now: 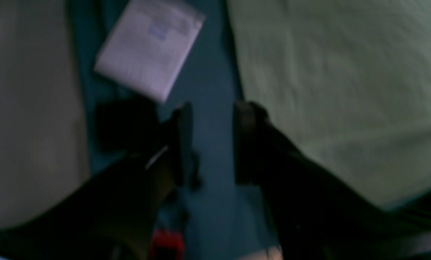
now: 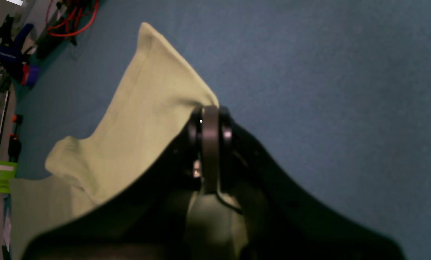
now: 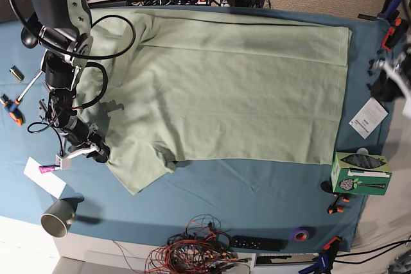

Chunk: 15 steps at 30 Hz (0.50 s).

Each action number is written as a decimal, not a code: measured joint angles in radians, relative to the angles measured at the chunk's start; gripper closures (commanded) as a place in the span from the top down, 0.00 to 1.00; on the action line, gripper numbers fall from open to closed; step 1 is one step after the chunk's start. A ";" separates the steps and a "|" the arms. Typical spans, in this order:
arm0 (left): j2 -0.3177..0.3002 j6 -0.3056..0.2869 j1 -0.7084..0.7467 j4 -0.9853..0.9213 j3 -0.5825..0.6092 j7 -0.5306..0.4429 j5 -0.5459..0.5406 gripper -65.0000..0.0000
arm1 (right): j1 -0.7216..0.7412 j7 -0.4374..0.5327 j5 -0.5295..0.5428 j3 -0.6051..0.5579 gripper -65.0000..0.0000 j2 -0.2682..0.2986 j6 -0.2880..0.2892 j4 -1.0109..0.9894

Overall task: Fold the T-shirt properly
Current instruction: 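Move the right gripper to the shirt's hem corner and grasp it, then move the left gripper to the other hem corner and grasp it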

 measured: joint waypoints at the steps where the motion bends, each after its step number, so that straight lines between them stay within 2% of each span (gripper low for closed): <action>1: 0.000 0.018 -0.037 -0.032 0.038 -0.029 0.041 0.31 | 0.000 0.000 0.000 0.000 0.00 0.000 0.000 0.000; 3: 0.001 0.034 -0.113 -0.127 0.110 -0.062 0.091 0.31 | 0.000 -0.001 0.000 0.000 0.00 0.000 0.000 0.000; 6: 0.010 0.034 -0.247 -0.322 0.183 -0.072 0.106 0.31 | 0.000 -0.001 0.002 0.000 0.00 0.000 0.000 0.000; 10: 0.013 0.010 -0.429 -0.560 0.195 -0.075 0.042 0.31 | 0.000 -0.004 0.003 0.000 0.00 0.000 0.000 0.000; 15: 0.007 -0.001 -0.594 -0.746 0.191 -0.063 -0.002 0.31 | 0.000 -0.004 0.003 0.000 0.00 0.000 0.000 0.000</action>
